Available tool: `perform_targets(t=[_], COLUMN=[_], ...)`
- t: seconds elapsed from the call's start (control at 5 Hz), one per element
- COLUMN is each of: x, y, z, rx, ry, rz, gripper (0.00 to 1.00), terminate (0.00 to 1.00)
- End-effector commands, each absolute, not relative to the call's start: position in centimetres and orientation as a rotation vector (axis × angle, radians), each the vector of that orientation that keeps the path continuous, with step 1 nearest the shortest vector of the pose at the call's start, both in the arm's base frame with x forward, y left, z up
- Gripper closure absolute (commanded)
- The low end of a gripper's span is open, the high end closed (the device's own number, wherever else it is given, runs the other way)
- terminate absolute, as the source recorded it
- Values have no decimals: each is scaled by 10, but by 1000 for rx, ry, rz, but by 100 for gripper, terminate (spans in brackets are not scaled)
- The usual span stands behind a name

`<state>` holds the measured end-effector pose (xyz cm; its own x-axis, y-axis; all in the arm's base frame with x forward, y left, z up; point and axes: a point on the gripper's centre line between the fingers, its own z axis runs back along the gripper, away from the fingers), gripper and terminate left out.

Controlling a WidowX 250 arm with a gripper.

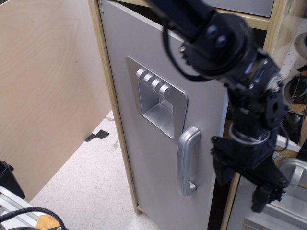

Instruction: Open fridge

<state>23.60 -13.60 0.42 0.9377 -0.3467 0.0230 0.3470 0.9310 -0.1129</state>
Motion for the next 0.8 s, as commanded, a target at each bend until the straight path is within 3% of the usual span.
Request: perform_targets(t=[0.0,0.4,0.6], x=[283,313,311], y=[-141,-103,-83], z=[27,24,29], rx=[-127,-96,-84], ry=[-95,-192,-137], rz=[-485,-460,-416], gripper=[0,0,0], terminate=[0,0,0])
